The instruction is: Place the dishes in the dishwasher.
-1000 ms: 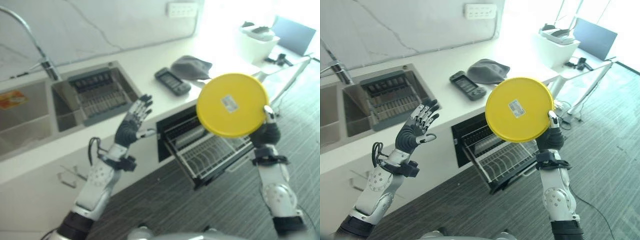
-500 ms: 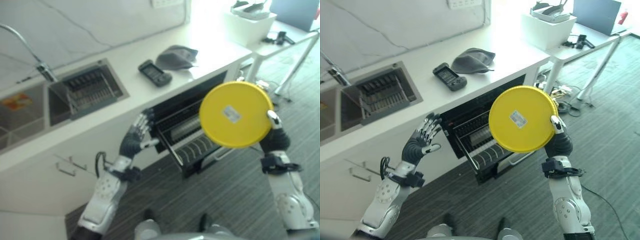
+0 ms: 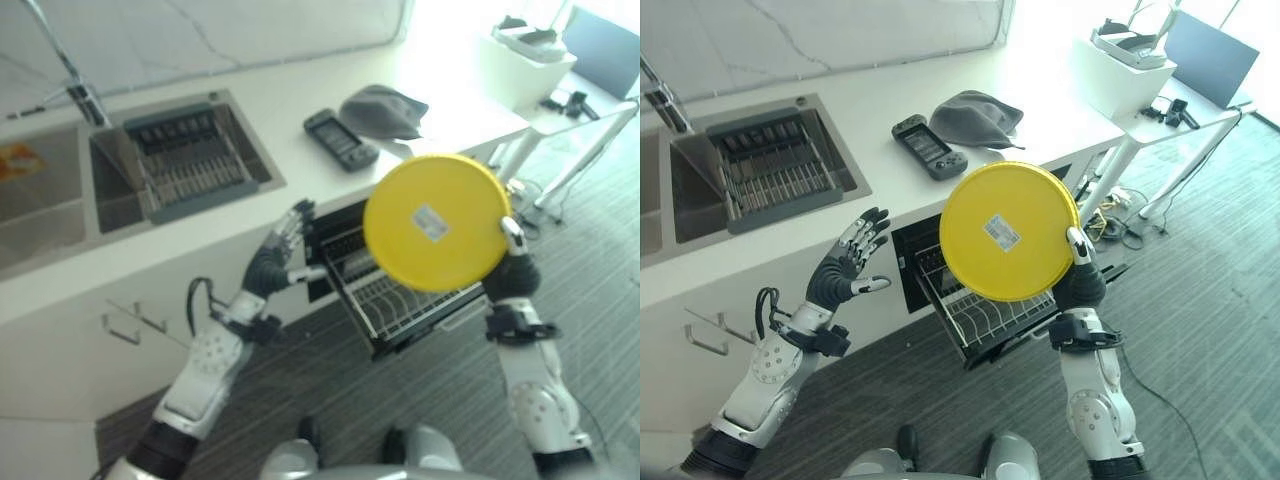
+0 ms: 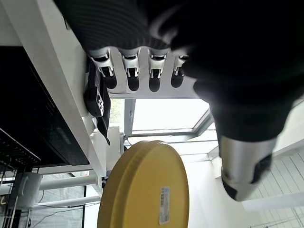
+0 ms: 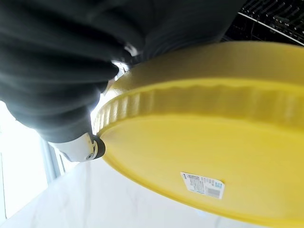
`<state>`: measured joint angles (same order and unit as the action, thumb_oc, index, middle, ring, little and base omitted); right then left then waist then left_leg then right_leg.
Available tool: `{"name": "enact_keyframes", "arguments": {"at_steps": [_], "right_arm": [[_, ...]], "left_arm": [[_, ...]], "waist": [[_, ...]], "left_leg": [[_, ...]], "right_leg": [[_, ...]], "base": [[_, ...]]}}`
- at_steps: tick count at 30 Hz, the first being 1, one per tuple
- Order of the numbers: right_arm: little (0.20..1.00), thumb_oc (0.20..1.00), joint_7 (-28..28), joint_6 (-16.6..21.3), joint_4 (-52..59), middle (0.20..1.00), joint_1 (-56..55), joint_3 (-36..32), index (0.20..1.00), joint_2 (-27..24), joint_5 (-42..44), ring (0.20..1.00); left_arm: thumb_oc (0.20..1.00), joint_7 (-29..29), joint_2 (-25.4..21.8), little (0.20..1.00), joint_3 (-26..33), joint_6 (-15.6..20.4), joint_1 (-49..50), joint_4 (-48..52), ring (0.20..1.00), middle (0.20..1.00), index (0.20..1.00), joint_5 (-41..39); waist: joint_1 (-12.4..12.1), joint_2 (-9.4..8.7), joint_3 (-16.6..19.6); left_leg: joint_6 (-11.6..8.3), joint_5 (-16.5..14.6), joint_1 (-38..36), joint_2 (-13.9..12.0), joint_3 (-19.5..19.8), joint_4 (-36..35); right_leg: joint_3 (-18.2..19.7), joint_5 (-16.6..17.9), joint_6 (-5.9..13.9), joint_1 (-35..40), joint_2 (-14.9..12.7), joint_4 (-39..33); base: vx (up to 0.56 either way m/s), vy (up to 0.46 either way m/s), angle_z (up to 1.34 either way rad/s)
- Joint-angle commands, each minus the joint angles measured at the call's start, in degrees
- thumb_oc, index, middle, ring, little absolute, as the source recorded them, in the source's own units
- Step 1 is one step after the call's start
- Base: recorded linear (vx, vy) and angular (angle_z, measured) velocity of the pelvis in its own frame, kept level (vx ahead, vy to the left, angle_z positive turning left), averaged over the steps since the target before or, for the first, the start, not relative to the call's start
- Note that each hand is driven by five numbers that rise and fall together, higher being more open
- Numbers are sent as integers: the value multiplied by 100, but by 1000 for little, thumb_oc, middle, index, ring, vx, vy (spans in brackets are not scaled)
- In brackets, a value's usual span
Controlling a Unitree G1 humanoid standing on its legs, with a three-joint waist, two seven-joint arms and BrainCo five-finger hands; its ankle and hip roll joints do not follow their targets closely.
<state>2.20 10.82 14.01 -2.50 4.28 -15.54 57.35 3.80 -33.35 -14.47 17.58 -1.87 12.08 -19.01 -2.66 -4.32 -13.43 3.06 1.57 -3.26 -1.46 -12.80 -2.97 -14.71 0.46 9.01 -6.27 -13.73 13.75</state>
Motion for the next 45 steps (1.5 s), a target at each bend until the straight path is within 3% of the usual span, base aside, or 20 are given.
{"name": "enact_keyframes", "arguments": {"at_steps": [1,3,7,9,10,13,16,19,21,26,27,31,33,35,39,40,45], "right_arm": [[200,200,243,599,538,200,346,-290,200,36,6,200],[200,200,123,546,587,200,376,-190,200,94,-86,200],[200,200,-7,453,499,200,421,-151,200,-41,82,200],[200,200,-111,217,577,200,483,-137,200,-86,-69,200],[200,200,-122,107,581,200,477,-162,200,-176,-280,200],[200,200,-98,-32,596,200,368,-403,200,-479,-300,200],[200,200,-51,134,567,200,225,-548,200,-454,-615,200],[200,200,-55,224,531,200,269,-519,200,-489,-1001,200],[200,200,-144,239,532,200,304,-540,200,-523,-1166,200],[200,200,-508,466,413,200,449,-588,200,-587,-2438,200],[200,200,-573,532,245,200,539,-610,200,-651,-2701,200],[200,200,-857,764,7,200,723,-610,200,-902,-3930,200],[200,200,-1290,1026,-59,200,847,-590,200,-1414,-5237,200],[200,200,-1539,1195,-142,200,929,-480,200,-1648,-6045,200],[200,200,-1926,1300,-290,200,1137,-255,200,-2100,-7202,200],[200,200,-2299,1321,-377,200,1287,-44,200,-2514,-8106,200],[200,200,-2916,1426,-672,200,1277,83,200,-2899,-8896,200]], "left_arm": [[1000,26,111,1000,204,238,-254,454,1000,1000,1000,75],[1000,13,99,1000,186,210,-212,448,1000,1000,1000,74],[1000,4,67,1000,92,136,-88,479,1000,1000,1000,234],[1000,-54,204,1000,128,100,90,536,1000,1000,1000,161],[1000,-3,251,1000,167,111,227,470,1000,1000,1000,-22],[1000,62,353,1000,210,130,455,297,1000,1000,1000,-417],[1000,215,479,1000,282,86,548,-3,1000,1000,1000,-876],[1000,44,645,1000,321,-65,740,-635,1000,1000,1000,-1147],[1000,-44,664,1000,330,-167,824,-919,1000,1000,1000,-1126],[1000,-137,793,1000,402,-706,950,-2076,1000,1000,1000,-1291],[1000,-111,1026,1000,498,-859,952,-2839,1000,1000,1000,-1568],[1000,50,1590,1000,827,-858,947,-4492,1000,1000,1000,-1939],[1000,76,1822,1000,1060,-882,921,-5666,1000,1000,1000,-1364],[1000,140,1918,1000,1258,-1028,874,-6357,1000,1000,1000,-1608],[1000,139,1968,1000,1761,-1168,806,-7317,1000,1000,1000,-1788],[1000,164,1890,1000,1976,-1174,786,-7791,1000,1000,1000,-1612],[1000,303,1773,1000,1957,-1073,868,-8040,1000,1000,1000,-1063]], "waist": [[85,87,181],[145,119,183],[120,30,284],[169,64,359],[245,96,402],[342,138,379],[400,218,356],[348,235,372],[305,243,419],[176,233,519],[133,223,541],[23,172,584],[-55,117,617],[-99,105,643],[-178,48,712],[-229,3,776],[-288,4,808]], "left_leg": [[-393,-278,-115,-308,810,-203],[-431,-341,-220,-450,865,-203],[-648,-263,-258,-902,834,-203],[-812,-116,-293,-1192,503,-203],[-902,-10,-312,-1304,157,-109],[-941,-15,-30,-1239,-180,362],[-1047,350,-13,-1287,-425,-119],[-986,197,-14,-1135,26,-203],[-966,136,-26,-1092,59,-203],[-945,20,-145,-1021,-13,-203],[-919,-20,-167,-992,-9,-203],[-878,-77,-174,-963,100,-203],[-870,-85,-163,-1001,175,-203],[-879,-85,-149,-1029,218,-203],[-903,-98,-167,-1072,264,-203],[-921,-102,-178,-1093,269,-203],[-836,-111,-276,-978,202,-203]], "right_leg": [[255,955,166,920,-162,-1708],[496,1008,201,860,-185,-1674],[361,620,259,1053,41,-1875],[333,473,189,1024,166,-1875],[327,414,88,1062,237,-1875],[185,388,-3,1141,260,-1875],[-116,341,43,1185,239,-1875],[-48,307,78,1201,179,-1875],[-104,300,108,1223,135,-1875],[-465,394,257,1285,-77,-1875],[-512,426,276,1277,-129,-1875],[-538,431,289,1313,-167,-1875],[-502,410,311,1326,-123,-1875],[-472,382,322,1331,-98,-1875],[-470,311,329,1399,-57,-1875],[-481,264,329,1448,-26,-1875],[-581,123,264,1592,95,-1768]], "base": [[216,-455,10],[218,-480,26],[137,-632,43],[79,-420,35],[90,-293,8],[33,-96,0],[-11,62,39],[6,135,36],[27,116,-22],[45,116,-4],[28,94,-3],[34,24,1],[21,-38,2],[6,-15,1],[56,-25,-2],[75,-29,1],[78,1,2]]}}
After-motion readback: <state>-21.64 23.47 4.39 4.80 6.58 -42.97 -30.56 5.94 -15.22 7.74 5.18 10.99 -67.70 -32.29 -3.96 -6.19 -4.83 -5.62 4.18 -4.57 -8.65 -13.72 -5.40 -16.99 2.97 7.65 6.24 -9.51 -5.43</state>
